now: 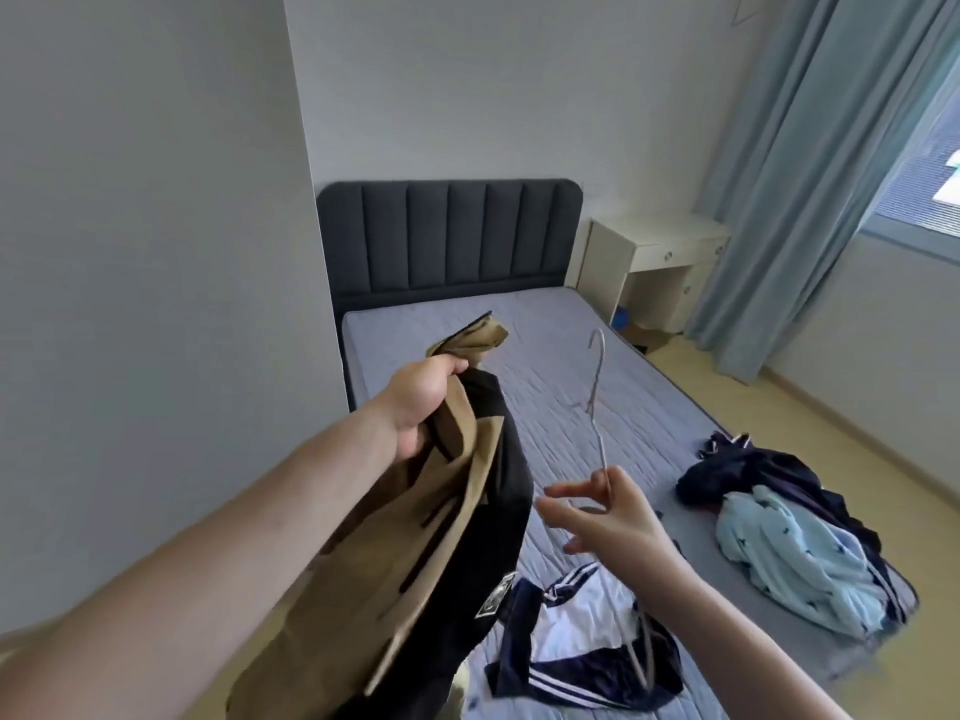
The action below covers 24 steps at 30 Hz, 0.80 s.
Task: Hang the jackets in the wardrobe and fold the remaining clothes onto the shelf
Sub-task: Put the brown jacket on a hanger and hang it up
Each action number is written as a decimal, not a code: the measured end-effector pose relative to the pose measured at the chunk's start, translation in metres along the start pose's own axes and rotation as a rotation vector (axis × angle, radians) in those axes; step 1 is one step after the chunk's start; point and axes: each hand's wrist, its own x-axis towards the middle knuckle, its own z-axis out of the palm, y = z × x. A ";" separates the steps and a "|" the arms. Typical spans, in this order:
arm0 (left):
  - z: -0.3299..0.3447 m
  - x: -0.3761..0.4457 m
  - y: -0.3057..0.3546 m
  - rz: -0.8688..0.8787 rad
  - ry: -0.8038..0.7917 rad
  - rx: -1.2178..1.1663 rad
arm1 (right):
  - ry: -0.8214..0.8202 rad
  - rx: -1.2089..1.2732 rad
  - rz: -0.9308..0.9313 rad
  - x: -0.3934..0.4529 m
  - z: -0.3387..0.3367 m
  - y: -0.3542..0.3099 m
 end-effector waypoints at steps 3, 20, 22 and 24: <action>0.009 -0.005 0.003 -0.012 -0.012 -0.123 | -0.070 0.031 -0.041 -0.009 0.020 -0.013; -0.048 0.025 -0.060 0.450 -0.269 0.762 | 0.249 0.007 -0.294 0.054 -0.011 -0.061; -0.057 0.040 -0.104 0.487 -0.116 0.873 | 0.223 0.037 -0.296 0.055 -0.018 -0.066; -0.061 0.045 -0.148 0.307 -0.100 0.914 | 0.191 0.075 -0.272 0.054 -0.022 -0.070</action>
